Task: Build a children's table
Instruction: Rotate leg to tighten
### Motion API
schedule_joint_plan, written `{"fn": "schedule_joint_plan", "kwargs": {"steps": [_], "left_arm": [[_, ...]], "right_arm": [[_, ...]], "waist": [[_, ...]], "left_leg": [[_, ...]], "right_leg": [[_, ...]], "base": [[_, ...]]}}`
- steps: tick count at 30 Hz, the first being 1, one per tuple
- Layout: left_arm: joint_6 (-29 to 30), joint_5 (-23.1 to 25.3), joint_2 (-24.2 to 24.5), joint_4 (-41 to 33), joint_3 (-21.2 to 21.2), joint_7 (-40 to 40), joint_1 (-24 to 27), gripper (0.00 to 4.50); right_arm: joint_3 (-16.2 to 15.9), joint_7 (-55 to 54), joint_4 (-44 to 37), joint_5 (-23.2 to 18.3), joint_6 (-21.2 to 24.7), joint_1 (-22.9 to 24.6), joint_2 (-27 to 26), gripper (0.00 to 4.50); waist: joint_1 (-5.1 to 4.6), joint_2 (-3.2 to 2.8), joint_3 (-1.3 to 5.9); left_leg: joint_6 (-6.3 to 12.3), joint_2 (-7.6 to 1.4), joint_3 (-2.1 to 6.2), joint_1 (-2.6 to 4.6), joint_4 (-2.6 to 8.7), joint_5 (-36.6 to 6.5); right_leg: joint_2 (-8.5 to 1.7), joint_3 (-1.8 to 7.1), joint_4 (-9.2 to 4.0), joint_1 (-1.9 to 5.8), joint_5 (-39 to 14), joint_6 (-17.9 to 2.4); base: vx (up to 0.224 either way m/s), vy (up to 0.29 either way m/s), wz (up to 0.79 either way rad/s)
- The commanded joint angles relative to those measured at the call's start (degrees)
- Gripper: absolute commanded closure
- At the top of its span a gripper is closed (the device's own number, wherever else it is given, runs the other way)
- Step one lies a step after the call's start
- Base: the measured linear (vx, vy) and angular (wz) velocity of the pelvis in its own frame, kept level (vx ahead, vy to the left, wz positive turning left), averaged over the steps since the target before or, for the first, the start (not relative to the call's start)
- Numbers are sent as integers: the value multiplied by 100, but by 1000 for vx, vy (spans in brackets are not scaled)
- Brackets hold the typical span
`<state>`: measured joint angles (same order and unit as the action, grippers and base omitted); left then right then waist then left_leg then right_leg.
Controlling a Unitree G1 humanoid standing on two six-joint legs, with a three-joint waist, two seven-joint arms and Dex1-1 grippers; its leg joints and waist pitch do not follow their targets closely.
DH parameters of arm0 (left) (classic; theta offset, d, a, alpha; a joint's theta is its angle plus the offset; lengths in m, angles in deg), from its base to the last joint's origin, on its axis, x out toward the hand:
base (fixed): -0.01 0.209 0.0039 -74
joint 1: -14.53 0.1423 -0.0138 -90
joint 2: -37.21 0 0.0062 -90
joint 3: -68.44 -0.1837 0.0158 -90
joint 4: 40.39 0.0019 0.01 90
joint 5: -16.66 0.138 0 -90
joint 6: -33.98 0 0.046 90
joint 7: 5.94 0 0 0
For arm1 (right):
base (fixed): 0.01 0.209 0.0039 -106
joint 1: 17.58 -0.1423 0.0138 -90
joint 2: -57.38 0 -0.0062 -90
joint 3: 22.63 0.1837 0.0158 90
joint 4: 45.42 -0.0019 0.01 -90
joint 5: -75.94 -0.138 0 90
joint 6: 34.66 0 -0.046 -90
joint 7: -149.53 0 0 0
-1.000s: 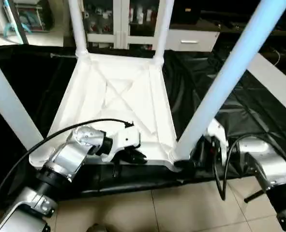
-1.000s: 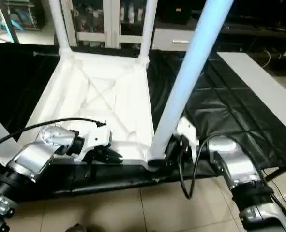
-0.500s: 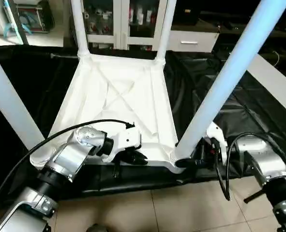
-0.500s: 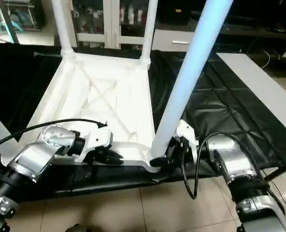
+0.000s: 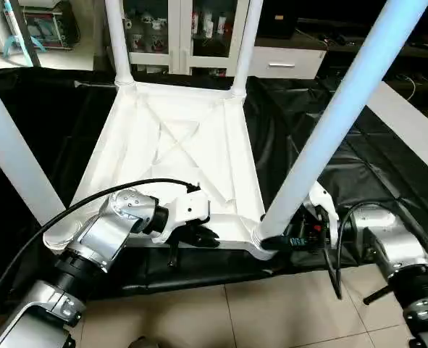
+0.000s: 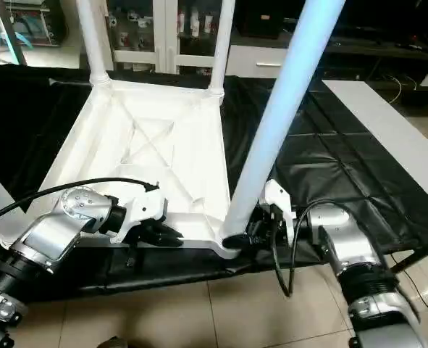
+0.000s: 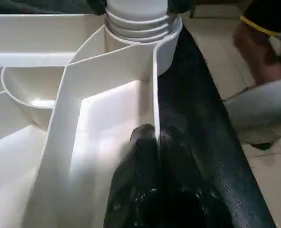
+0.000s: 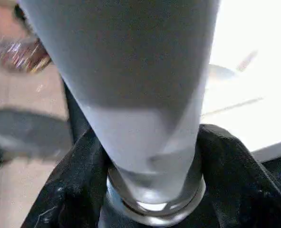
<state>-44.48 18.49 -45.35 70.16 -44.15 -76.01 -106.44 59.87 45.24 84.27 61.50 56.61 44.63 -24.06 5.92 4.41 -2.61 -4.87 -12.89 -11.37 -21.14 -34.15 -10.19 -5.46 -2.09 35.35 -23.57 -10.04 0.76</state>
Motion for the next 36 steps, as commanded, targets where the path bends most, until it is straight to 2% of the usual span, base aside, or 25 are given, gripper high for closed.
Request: {"fn": "schedule_joint_plan", "kwargs": {"steps": [1,3,4,5,6,7,9,10,11,12,13,15,17,18,19,21,22,23,24,25,27,29,32,33,36], "left_arm": [[57,14,-271,126,-133,231,-34,450],[310,144,-611,479,29,969,-203,450],[379,178,-678,544,45,1104,-241,450],[555,264,-885,723,121,1545,-364,450],[684,298,-1050,853,203,1879,-461,450],[720,306,-1099,891,228,1976,-489,450],[926,270,-1450,1144,451,2601,-690,450],[986,149,-1666,1274,639,2874,-796,450],[924,125,-1943,1511,858,3479,-991,450],[771,223,-2048,1667,890,3854,-1109,450],[751,237,-2056,1685,890,3892,-1120,450],[544,384,-2138,1857,890,4261,-1237,450],[444,485,-2182,1863,916,4452,-1306,450],[442,507,-2168,1839,912,4448,-1311,450],[449,510,-2144,1815,909,4411,-1301,450],[442,552,-2092,1819,905,4364,-1293,450],[384,575,-2065,1908,888,4359,-1319,450],[364,571,-2046,1917,891,4354,-1316,450],[333,564,-2021,1920,882,4315,-1309,450],[311,554,-1995,1915,865,4270,-1294,450],[219,570,-1933,1900,817,4162,-1248,450],[215,579,-1915,1883,806,4125,-1226,450],[225,577,-1798,1778,746,3842,-1102,450],[236,580,-1773,1766,737,3803,-1081,450],[177,608,-1556,1824,667,3531,-966,450]], "right_arm": [[241,-751,229,-59,94,-166,-113,206],[453,-2002,613,106,161,-307,-423,207],[504,-2238,664,117,193,-330,-500,207],[652,-2937,752,129,204,-409,-753,208],[762,-3438,810,128,226,-469,-944,209],[794,-3581,826,128,233,-487,-1000,209],[847,-4517,960,306,51,-606,-1359,209],[906,-5102,1065,399,-146,-682,-1594,209],[969,-5941,1234,495,-430,-809,-2022,209],[933,-6307,1327,564,-596,-891,-2323,209],[917,-6331,1337,579,-614,-900,-2353,210],[728,-6538,1471,731,-799,-1026,-2685,210],[545,-6488,1560,903,-913,-1177,-2881,213],[546,-6318,1497,894,-1006,-1183,-2898,222],[612,-6134,1410,792,-1017,-1154,-2899,237],[680,-5661,1167,588,-1055,-1015,-2872,237],[689,-5385,1014,513,-1192,-892,-2840,237],[699,-5270,900,450,-1193,-820,-2812,237],[709,-5174,753,386,-1165,-733,-2764,225],[712,-5055,557,318,-1117,-622,-2700,216],[710,-4888,-40,199,-976,-293,-2488,202],[709,-4878,-254,173,-915,-174,-2407,171],[764,-4735,-1039,189,-723,307,-2048,158],[766,-4650,-1165,179,-672,390,-1980,144],[608,-3931,-2167,86,-69,1045,-1332,121]], "waist": [[-46,-7,336],[-110,-32,315],[-149,-18,310],[-184,-46,332],[-216,-43,328],[-251,-31,324],[-289,-73,352],[-329,-82,339],[-334,-79,365],[-342,-79,368],[-337,-70,394],[-330,-104,385],[-392,-91,409],[-396,-87,406],[-402,-105,427],[-395,-105,492],[-325,-121,514],[-290,-133,495],[-270,-129,475],[-241,-134,463],[-193,-122,442],[-189,-121,422],[-198,-128,380],[-197,-127,373],[-190,-122,364]], "left_leg": [[30,-27,9,102,428,-1529],[-124,-23,32,109,453,-1791],[-210,-8,55,112,451,-1943],[-239,-6,93,62,468,-1946],[-260,-7,86,51,475,-1925],[-289,9,97,82,472,-1996],[-293,17,113,67,461,-1958],[-289,34,96,46,463,-1959],[-279,48,95,56,446,-1948],[-288,50,93,57,438,-1897],[-249,57,93,69,436,-1827],[-114,49,72,43,430,-1747],[-26,56,112,-80,452,-1482],[-1,60,110,-95,450,-1418],[78,63,98,-64,413,-1299],[325,58,74,-38,347,-832],[597,42,53,-21,302,-260],[807,44,40,-21,287,33],[892,46,20,-5,288,12],[940,31,20,-2,294,-41],[890,23,16,12,314,-267],[667,10,19,24,353,-586],[355,18,19,44,389,-1139],[329,19,22,43,406,-1221],[279,14,37,22,414,-1324]], "right_leg": [[-184,111,-410,210,-1437,-1273],[-188,104,-456,187,-1912,-1126],[-195,91,-495,183,-2287,-984],[-217,76,-497,235,-2409,-879],[-207,82,-503,216,-2385,-847],[-198,64,-538,181,-2494,-805],[-197,63,-527,193,-2381,-810],[-175,67,-538,170,-2306,-816],[-175,64,-533,163,-2239,-823],[-173,70,-528,148,-2152,-844],[-157,62,-511,165,-1997,-854],[-142,71,-504,162,-1642,-921],[-144,49,-424,279,-1327,-920],[-141,44,-430,285,-1284,-894],[-157,56,-418,270,-1064,-951],[-153,81,-323,289,-188,-1243],[-140,88,-234,270,752,-1477],[-113,71,-194,263,1208,-1679],[-103,68,-215,252,1230,-1731],[-121,74,-217,265,1106,-1768],[-133,81,-254,278,732,-1703],[-137,84,-306,270,175,-1554],[-143,100,-408,242,-673,-1289],[-134,99,-431,244,-805,-1235],[-127,105,-464,240,-936,-1072]], "base": [[0,0,0],[-25,0,-1],[-53,5,-7],[-53,5,-7],[0,0,0],[0,0,0],[0,0,0],[0,0,0],[0,0,0],[0,0,0],[0,0,0],[0,0,0],[0,0,0],[0,0,0],[0,0,0],[33,-7,1],[56,-5,3],[56,-5,3],[0,0,0],[0,0,0],[0,0,0],[0,0,0],[0,0,0],[0,0,0],[0,0,0]]}}
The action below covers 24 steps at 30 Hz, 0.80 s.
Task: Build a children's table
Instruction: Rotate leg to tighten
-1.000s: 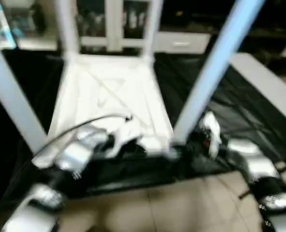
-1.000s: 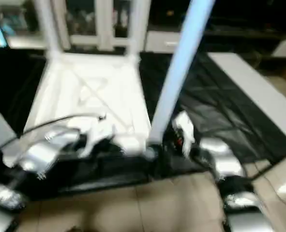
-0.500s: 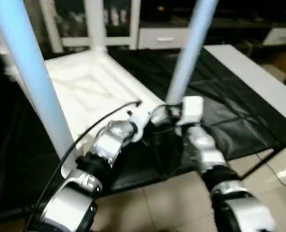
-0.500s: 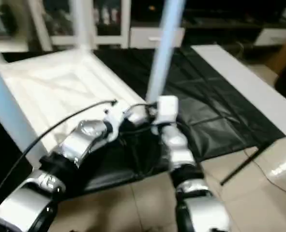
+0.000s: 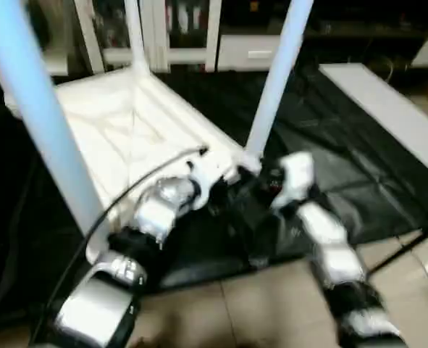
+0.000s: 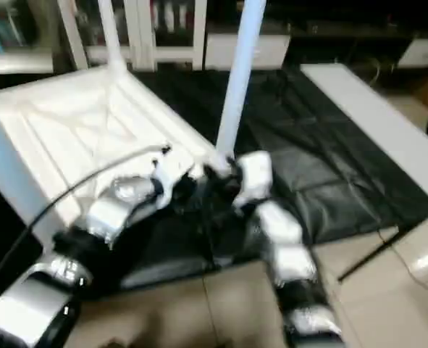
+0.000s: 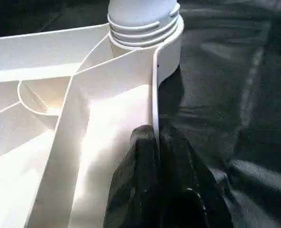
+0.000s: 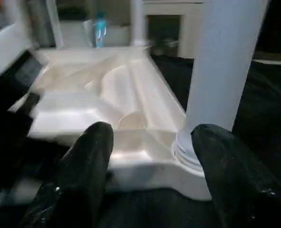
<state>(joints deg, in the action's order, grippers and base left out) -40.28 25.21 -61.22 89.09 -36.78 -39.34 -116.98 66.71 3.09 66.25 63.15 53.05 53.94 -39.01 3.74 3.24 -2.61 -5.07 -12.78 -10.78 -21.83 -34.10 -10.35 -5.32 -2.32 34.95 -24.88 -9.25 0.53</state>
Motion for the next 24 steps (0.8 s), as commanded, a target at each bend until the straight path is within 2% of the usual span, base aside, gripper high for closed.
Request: {"fn": "schedule_joint_plan", "kwargs": {"steps": [1,3,5,6,8,9,10,11,12,13,14,15,16,17,19,20,24], "left_arm": [[-298,-74,81,-68,-102,-259,114,450],[-270,-103,195,-139,-138,-493,196,450],[-288,-173,338,-286,-228,-941,308,450],[-292,-215,428,-390,-293,-1218,380,450],[-332,-400,681,-742,-508,-2105,589,450],[-430,-461,745,-831,-570,-2340,641,450],[-512,-559,851,-984,-667,-2702,725,450],[-504,-672,1048,-1242,-839,-3228,846,450],[-565,-688,1134,-1322,-923,-3430,883,450],[-589,-678,1169,-1346,-962,-3497,890,450],[-601,-682,1192,-1360,-990,-3561,892,450],[-589,-687,1226,-1384,-1020,-3655,889,450],[-588,-686,1236,-1390,-1030,-3684,887,450],[-579,-686,1256,-1419,-1038,-3731,892,450],[-583,-685,1270,-1440,-1030,-3757,890,450],[-598,-666,1294,-1447,-1035,-3842,873,450],[-597,-657,1331,-1436,-1026,-3927,819,450]], "right_arm": [[-117,463,-514,-101,354,228,325,113],[-177,814,-790,-164,565,458,701,89],[-182,1100,-929,-203,647,604,1028,77],[-139,1256,-933,-243,680,634,1189,69],[1,1526,-922,-319,780,609,1476,46],[24,1598,-918,-348,814,586,1532,38],[58,1727,-898,-398,864,538,1620,33],[86,2036,-833,-519,974,426,1796,25],[66,2228,-777,-553,1003,360,1901,14],[47,2333,-742,-564,1012,325,1957,5],[16,2428,-705,-552,1008,292,2009,5],[-45,2624,-677,-587,1062,240,2089,5],[-65,2700,-667,-608,1084,218,2113,5],[-88,2795,-662,-642,1122,193,2147,5],[-153,3036,-651,-751,1269,126,2190,5],[-279,3307,-624,-783,1388,47,2235,5],[-555,3618,-396,-523,1249,-170,2246,5]], "waist": [[34,-24,365],[26,-20,362],[20,-22,341],[15,-44,342],[16,-34,331],[11,-37,330],[35,-46,332],[51,-46,333],[65,-56,339],[105,-55,340],[138,-46,323],[141,-38,316],[158,-32,329],[162,-42,319],[156,-12,330],[154,1,345],[139,14,348]], "left_leg": [[297,5,-16,87,416,-1360],[283,8,-16,78,408,-1452],[260,7,-15,70,419,-1647],[238,9,-5,70,425,-1690],[214,-8,-2,86,434,-1792],[203,-10,-3,82,434,-1812],[196,-19,-16,125,424,-1867],[190,-32,-16,128,430,-1845],[181,-41,-4,122,436,-1818],[190,-54,-20,144,433,-1781],[187,-61,-59,207,421,-1801],[181,-60,-65,208,420,-1810],[178,-62,-67,188,420,-1775],[173,-62,-61,163,439,-1721],[156,-54,-42,130,448,-1693],[164,-53,-40,132,439,-1622],[205,-49,-53,121,415,-1425]], "right_leg": [[-139,126,-439,378,-1082,-1018],[-138,123,-445,363,-1204,-1018],[-154,121,-500,332,-1669,-923],[-153,116,-503,334,-1770,-898],[-160,126,-522,301,-1951,-902],[-160,129,-521,298,-1956,-911],[-151,132,-528,253,-1968,-927],[-152,139,-508,253,-1889,-977],[-155,134,-483,266,-1814,-1003],[-146,135,-469,250,-1669,-1046],[-132,146,-480,193,-1578,-1089],[-130,151,-468,194,-1543,-1124],[-142,151,-438,237,-1484,-1160],[-155,151,-436,260,-1451,-1148],[-175,140,-426,312,-1506,-1098],[-180,138,-415,318,-1474,-1090],[-194,145,-404,316,-1381,-1108]], "base": [[0,0,0],[0,0,0],[0,0,0],[0,0,0],[0,0,0],[0,0,0],[0,0,0],[0,0,0],[0,0,0],[0,0,0],[0,0,0],[0,0,0],[0,0,0],[0,0,0],[0,0,0],[0,0,0],[0,0,0]]}}
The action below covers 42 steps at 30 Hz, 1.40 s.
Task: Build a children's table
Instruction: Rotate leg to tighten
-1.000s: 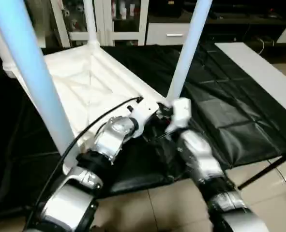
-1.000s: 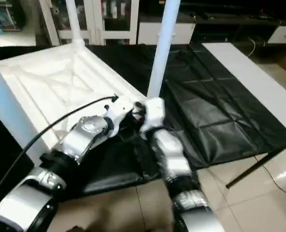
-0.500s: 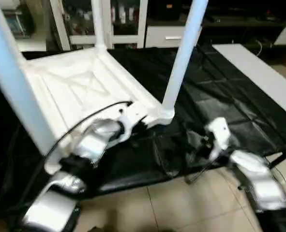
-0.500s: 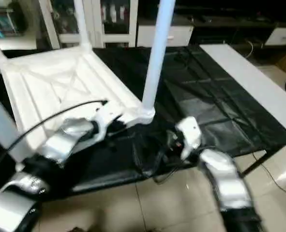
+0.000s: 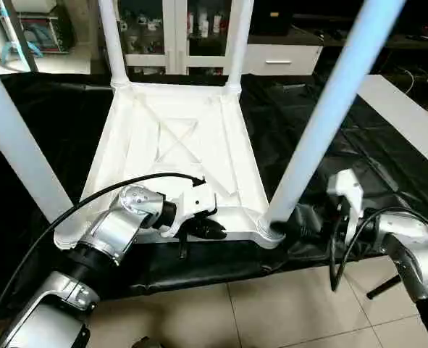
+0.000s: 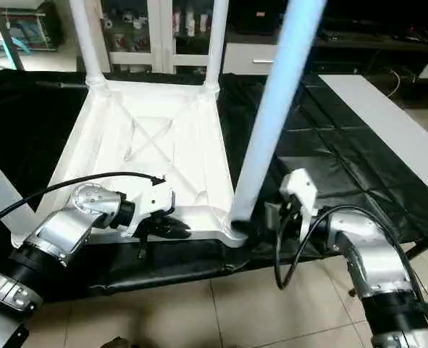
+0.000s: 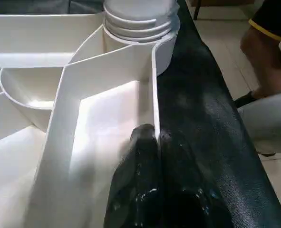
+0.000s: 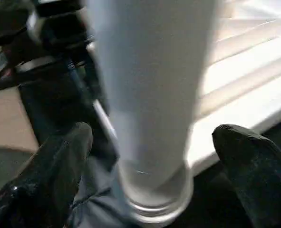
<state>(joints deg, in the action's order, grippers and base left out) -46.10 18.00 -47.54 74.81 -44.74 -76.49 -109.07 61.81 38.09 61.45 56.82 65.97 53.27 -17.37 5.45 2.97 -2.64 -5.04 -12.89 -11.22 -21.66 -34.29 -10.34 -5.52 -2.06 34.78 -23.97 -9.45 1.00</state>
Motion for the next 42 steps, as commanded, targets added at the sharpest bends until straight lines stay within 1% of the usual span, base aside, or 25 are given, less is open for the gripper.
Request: {"fn": "schedule_joint_plan", "kwargs": {"steps": [1,2,4,6,7,8,9,10,13,16,17,18,19,22,26,33,34,35,36,38,40,41,42], "left_arm": [[-26,66,-21,-11,-236,-233,26,450],[-39,61,-8,12,-247,-244,3,450],[-40,59,-5,16,-252,-243,-2,450],[-31,69,3,-1,-251,-252,9,450],[-30,70,4,-3,-251,-253,11,450],[-21,72,8,-14,-251,-256,19,450],[-15,73,13,-24,-252,-256,29,450],[-8,75,15,-31,-253,-253,36,450],[31,66,38,-82,-253,-251,69,450],[66,64,58,-117,-258,-267,87,450],[79,64,66,-125,-262,-278,90,450],[80,64,68,-126,-262,-280,91,450],[89,64,83,-138,-268,-289,101,450],[104,66,99,-145,-276,-301,97,450],[104,80,120,-122,-289,-316,86,450],[136,80,152,-148,-305,-346,107,450],[140,80,151,-144,-305,-344,104,450],[150,82,158,-145,-304,-347,104,450],[153,86,163,-146,-303,-344,105,450],[161,92,168,-146,-296,-345,106,450],[190,99,173,-142,-284,-331,104,450],[225,109,157,-113,-247,-249,93,450],[243,109,143,-91,-219,-196,85,450]], "right_arm": [[-92,162,139,128,-38,-143,75,5],[-196,253,365,289,-200,-299,48,5],[-234,306,482,336,-251,-383,21,5],[-335,404,802,434,-446,-599,-44,5],[-343,414,824,441,-462,-613,-48,5],[-375,433,921,482,-553,-668,-66,5],[-406,439,1016,532,-639,-716,-82,21],[-431,489,1096,541,-632,-758,-94,21],[-437,591,1369,550,-690,-884,-173,49],[-456,673,1494,572,-748,-938,-216,76],[-476,733,1548,582,-758,-963,-227,83],[-481,738,1561,587,-769,-967,-228,91],[-527,810,1691,613,-840,-1011,-242,101],[-535,905,1888,669,-948,-1075,-275,127],[-541,1005,1993,693,-1000,-1104,-294,162],[-562,1074,2187,744,-1109,-1181,-330,224],[-571,1091,2220,760,-1131,-1194,-337,224],[-575,1124,2276,786,-1152,-1218,-361,236],[-576,1130,2291,791,-1153,-1226,-372,238],[-573,1130,2336,797,-1169,-1245,-392,242],[-522,1026,2410,790,-1174,-1274,-436,243],[-440,800,2513,787,-1142,-1320,-496,244],[-383,615,2600,798,-1141,-1359,-539,244]], "waist": [[-30,48,355],[-30,49,354],[-35,44,353],[-32,70,360],[-45,68,364],[-40,69,364],[-46,102,365],[-40,84,367],[-40,105,366],[-40,104,367],[-38,99,368],[-42,103,371],[-40,94,369],[-46,101,375],[-41,88,378],[-41,82,373],[-43,89,373],[-42,90,376],[-42,97,373],[-47,93,372],[-50,96,370],[-57,96,364],[-64,85,365]], "left_leg": [[210,-36,-7,102,431,-1377],[209,-37,-11,104,428,-1354],[188,-35,-12,105,428,-1340],[205,-37,-15,107,419,-1265],[202,-33,-12,101,418,-1253],[202,-38,-18,115,413,-1256],[212,-37,-19,111,412,-1250],[229,-35,-20,112,410,-1244],[237,-36,-15,103,412,-1215],[231,-37,-16,106,413,-1256],[226,-39,-16,118,411,-1281],[227,-38,-15,110,410,-1268],[223,-40,-13,109,413,-1278],[227,-36,-18,110,405,-1248],[259,-37,-14,107,405,-1179],[199,-42,-10,117,413,-1332],[199,-41,-12,119,411,-1362],[206,-40,-11,115,409,-1338],[213,-40,-12,112,410,-1326],[217,-39,-9,109,411,-1308],[216,-38,-12,113,411,-1328],[195,-38,-10,114,417,-1370],[180,-37,-8,114,420,-1412]], "right_leg": [[-173,115,-382,229,-1360,-1165],[-173,119,-382,227,-1343,-1170],[-173,114,-381,227,-1355,-1190],[-170,111,-363,230,-1260,-1228],[-171,106,-354,230,-1243,-1256],[-171,112,-354,226,-1198,-1263],[-169,108,-352,230,-1188,-1269],[-169,110,-344,233,-1164,-1286],[-169,107,-336,244,-1130,-1301],[-171,106,-338,244,-1151,-1310],[-170,106,-344,237,-1172,-1315],[-167,106,-337,245,-1150,-1320],[-169,105,-336,242,-1139,-1330],[-165,104,-329,245,-1098,-1358],[-161,100,-310,255,-964,-1410],[-167,102,-326,248,-1126,-1399],[-166,102,-330,245,-1157,-1393],[-168,104,-326,252,-1130,-1399],[-165,103,-326,250,-1120,-1400],[-164,101,-320,251,-1106,-1400],[-164,104,-326,247,-1137,-1398],[-165,105,-333,241,-1222,-1379],[-169,106,-335,240,-1269,-1379]], "base": [[0,0,0],[0,0,0],[0,0,0],[0,0,0],[0,0,0],[0,0,0],[0,0,0],[0,0,0],[0,0,0],[0,0,0],[0,0,0],[0,0,0],[0,0,0],[0,0,0],[0,0,0],[0,0,0],[0,0,0],[0,0,0],[0,0,0],[0,0,0],[0,0,0],[0,0,0],[0,0,0]]}}
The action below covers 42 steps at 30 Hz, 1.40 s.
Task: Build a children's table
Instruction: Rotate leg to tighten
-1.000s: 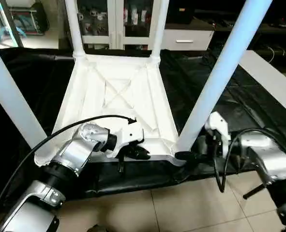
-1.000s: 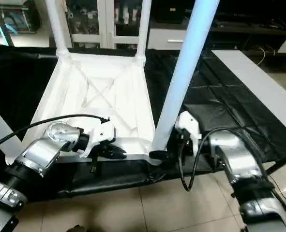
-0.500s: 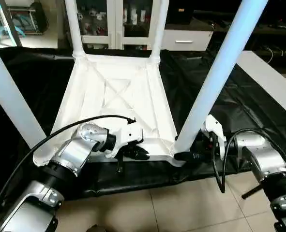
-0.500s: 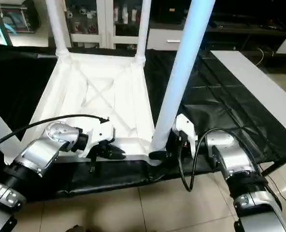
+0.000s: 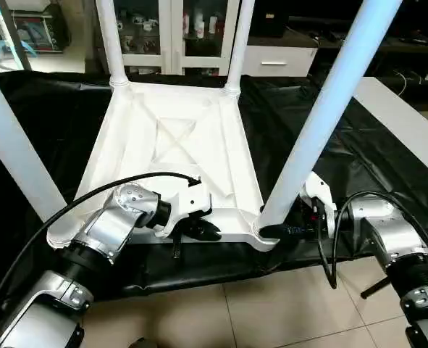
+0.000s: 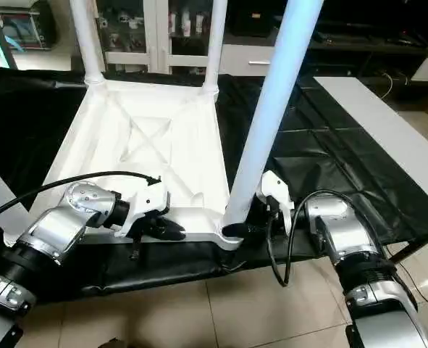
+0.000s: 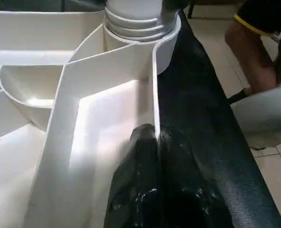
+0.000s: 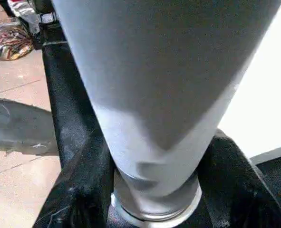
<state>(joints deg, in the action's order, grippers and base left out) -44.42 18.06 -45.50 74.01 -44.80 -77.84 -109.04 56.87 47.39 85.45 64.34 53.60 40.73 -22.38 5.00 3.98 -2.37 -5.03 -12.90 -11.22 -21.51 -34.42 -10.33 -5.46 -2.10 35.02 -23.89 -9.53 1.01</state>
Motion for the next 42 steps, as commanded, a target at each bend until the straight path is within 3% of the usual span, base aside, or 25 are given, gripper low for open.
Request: {"fn": "schedule_joint_plan", "kwargs": {"steps": [1,4,7,8,11,12,14,17,18,21,22,25,26,27,28,30,31,32,33,34,36,37,39,40,42], "left_arm": [[130,96,-100,33,-153,56,61,450],[275,122,-294,237,81,636,-36,450],[577,311,-610,606,379,1762,-237,450],[746,332,-770,733,526,2212,-324,450],[976,376,-1158,1043,842,3257,-574,450],[962,380,-1249,1108,894,3453,-630,450],[810,400,-1497,1259,1057,4064,-755,450],[552,551,-1653,1432,1127,4669,-867,450],[503,627,-1649,1457,1092,4757,-892,450],[502,661,-1650,1409,1119,4899,-904,450],[481,682,-1573,1310,1108,4862,-863,450],[431,694,-1514,1281,1091,4808,-825,450],[384,695,-1505,1289,1088,4790,-809,450],[316,690,-1485,1284,1079,4737,-780,450],[305,687,-1479,1278,1076,4716,-769,450],[143,646,-1454,1256,1063,4546,-724,450],[50,619,-1448,1245,1058,4454,-708,450],[-119,563,-1395,1192,977,4117,-653,450],[-192,487,-1347,1128,938,3837,-589,450],[-210,407,-1262,1068,898,3514,-512,450],[-267,388,-1207,1089,864,3351,-469,450],[-285,368,-1148,1094,839,3200,-432,450],[-285,362,-1126,1086,827,3140,-413,450],[-278,318,-1079,1040,801,2964,-376,450],[-340,288,-946,955,694,2604,-303,450]], "right_arm": [[187,-643,360,90,74,-172,-101,244],[342,-1527,702,253,-7,-303,-265,246],[655,-2940,910,268,196,-456,-705,248],[802,-3569,938,233,269,-514,-964,249],[885,-5067,1115,383,244,-696,-1671,251],[846,-5380,1233,434,247,-770,-1879,251],[719,-6081,1568,561,204,-985,-2431,252],[645,-6743,1913,743,17,-1222,-2961,253],[659,-6867,1972,756,-26,-1275,-3066,253],[729,-6967,1998,733,-137,-1358,-3202,253],[882,-6764,1899,595,-331,-1367,-3263,253],[957,-6480,1817,499,-511,-1354,-3279,254],[987,-6268,1747,420,-600,-1323,-3282,254],[1045,-5896,1551,225,-639,-1222,-3281,254],[1057,-5788,1484,171,-644,-1187,-3277,219],[1007,-5445,1205,39,-638,-1027,-3203,185],[951,-5378,1111,57,-628,-967,-3156,185],[891,-5219,793,11,-510,-783,-3016,176],[838,-5091,437,14,-434,-577,-2829,163],[793,-4841,-149,-38,-252,-248,-2496,151],[777,-4610,-559,-98,-85,3,-2206,141],[746,-4408,-935,-61,55,246,-1823,141],[742,-4279,-1121,-43,124,371,-1626,120],[758,-4108,-1337,-52,211,514,-1356,104],[845,-3771,-1717,-146,511,756,-817,100]], "waist": [[-25,-18,324],[-121,-10,303],[-214,-3,293],[-255,0,306],[-319,-23,317],[-342,-106,314],[-392,-122,340],[-388,-111,342],[-403,-93,353],[-346,-116,363],[-312,-87,374],[-263,-109,409],[-246,-109,416],[-239,-109,413],[-228,-124,405],[-212,-120,385],[-248,-106,378],[-305,-142,351],[-329,-175,367],[-307,-182,370],[-258,-172,368],[-186,-152,356],[-114,-136,334],[-143,-105,322],[-117,-8,300]], "left_leg": [[152,-36,-4,98,446,-1487],[-118,-22,45,113,480,-2052],[-207,-5,68,90,485,-2161],[-263,23,109,78,488,-2169],[-274,40,131,55,485,-2144],[-296,55,137,61,486,-2179],[-315,61,158,54,486,-2235],[-190,71,127,75,467,-2214],[-166,78,129,39,479,-2085],[0,66,88,43,464,-1728],[68,64,76,35,455,-1561],[180,62,65,18,432,-1128],[326,71,45,14,405,-789],[397,71,37,18,402,-754],[487,62,31,19,397,-717],[562,62,25,18,404,-801],[543,62,46,-27,427,-958],[466,60,66,-64,460,-1143],[407,53,74,-45,455,-1181],[339,31,62,31,437,-1184],[384,21,49,57,430,-1033],[416,17,10,101,410,-969],[409,16,-12,93,422,-956],[335,36,-6,37,438,-1132],[293,21,-10,77,440,-1376]], "right_leg": [[-175,109,-379,227,-1364,-1357],[-184,83,-464,208,-2280,-1070],[-176,79,-488,190,-2568,-917],[-188,41,-522,206,-2880,-761],[-182,30,-540,192,-2856,-715],[-168,31,-543,174,-2779,-733],[-157,27,-523,179,-2549,-799],[-137,48,-521,139,-2180,-906],[-136,50,-492,184,-2047,-946],[-132,78,-442,192,-1451,-1071],[-140,77,-414,217,-1250,-1110],[-142,85,-334,254,-658,-1227],[-125,85,-279,264,-139,-1386],[-124,85,-281,267,-47,-1422],[-129,88,-280,271,40,-1476],[-132,85,-306,281,-79,-1497],[-142,77,-316,307,-364,-1420],[-140,67,-368,330,-726,-1263],[-149,67,-366,319,-846,-1247],[-138,76,-401,275,-851,-1254],[-112,92,-360,272,-506,-1380],[-104,102,-358,233,-397,-1454],[-102,112,-359,235,-526,-1427],[-116,111,-380,257,-888,-1327],[-135,122,-455,227,-1524,-1069]], "base": [[0,0,0],[0,0,0],[0,0,0],[0,0,0],[0,0,0],[0,0,0],[0,0,0],[0,0,0],[0,0,0],[0,0,0],[0,0,0],[0,0,0],[0,0,0],[0,0,0],[0,0,0],[0,0,0],[0,0,0],[0,0,0],[0,0,0],[0,0,0],[0,0,0],[0,0,0],[0,0,0],[0,0,0],[0,0,0]]}}
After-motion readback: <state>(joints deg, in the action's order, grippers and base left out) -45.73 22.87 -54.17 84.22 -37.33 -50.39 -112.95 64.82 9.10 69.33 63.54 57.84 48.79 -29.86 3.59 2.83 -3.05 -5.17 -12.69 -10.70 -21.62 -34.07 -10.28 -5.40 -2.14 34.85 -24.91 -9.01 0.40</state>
